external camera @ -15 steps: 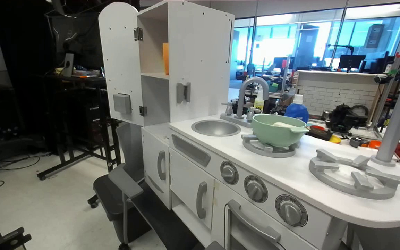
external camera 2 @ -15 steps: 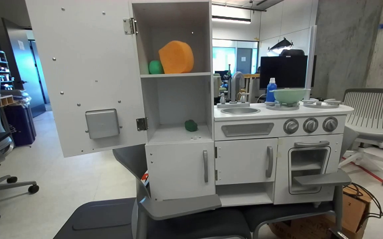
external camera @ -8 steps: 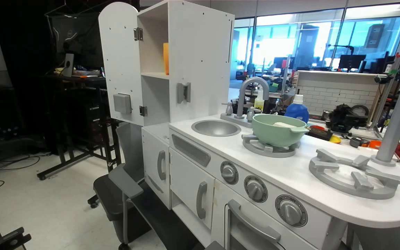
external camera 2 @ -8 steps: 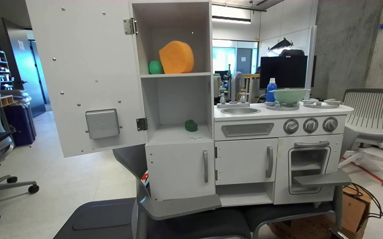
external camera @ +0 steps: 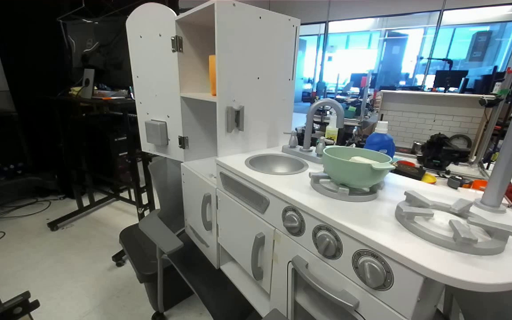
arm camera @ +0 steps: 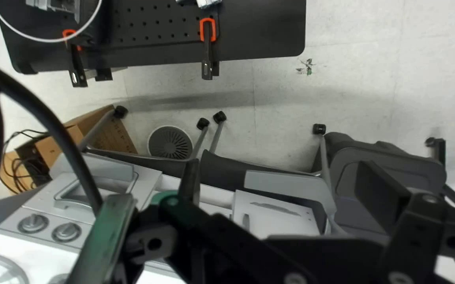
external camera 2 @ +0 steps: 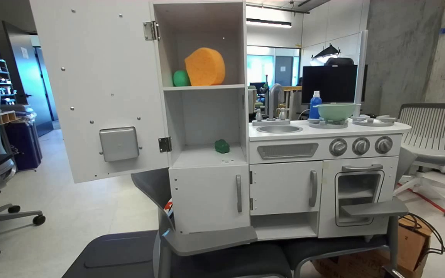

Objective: Open the cupboard and put the yellow and green object inside.

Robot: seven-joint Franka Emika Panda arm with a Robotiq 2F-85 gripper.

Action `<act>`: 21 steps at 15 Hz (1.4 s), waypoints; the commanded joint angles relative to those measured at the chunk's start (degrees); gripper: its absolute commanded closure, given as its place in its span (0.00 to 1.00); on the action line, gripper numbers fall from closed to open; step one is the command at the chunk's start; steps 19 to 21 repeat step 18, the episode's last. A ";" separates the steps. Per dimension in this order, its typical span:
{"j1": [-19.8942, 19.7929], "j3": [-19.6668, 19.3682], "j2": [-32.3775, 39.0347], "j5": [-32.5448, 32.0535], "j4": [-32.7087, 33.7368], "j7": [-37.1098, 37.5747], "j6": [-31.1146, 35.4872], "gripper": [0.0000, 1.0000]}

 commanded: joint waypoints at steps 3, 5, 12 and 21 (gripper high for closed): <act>1.25 -2.46 -21.30 0.30 -18.84 7.34 0.96 0.00; 2.46 -5.00 -28.14 0.47 -23.36 2.23 -2.98 0.00; 2.84 -22.99 -44.10 -12.60 -27.18 -31.57 -20.86 0.00; -6.24 -21.37 -43.41 -11.42 -26.90 -41.20 -19.41 0.00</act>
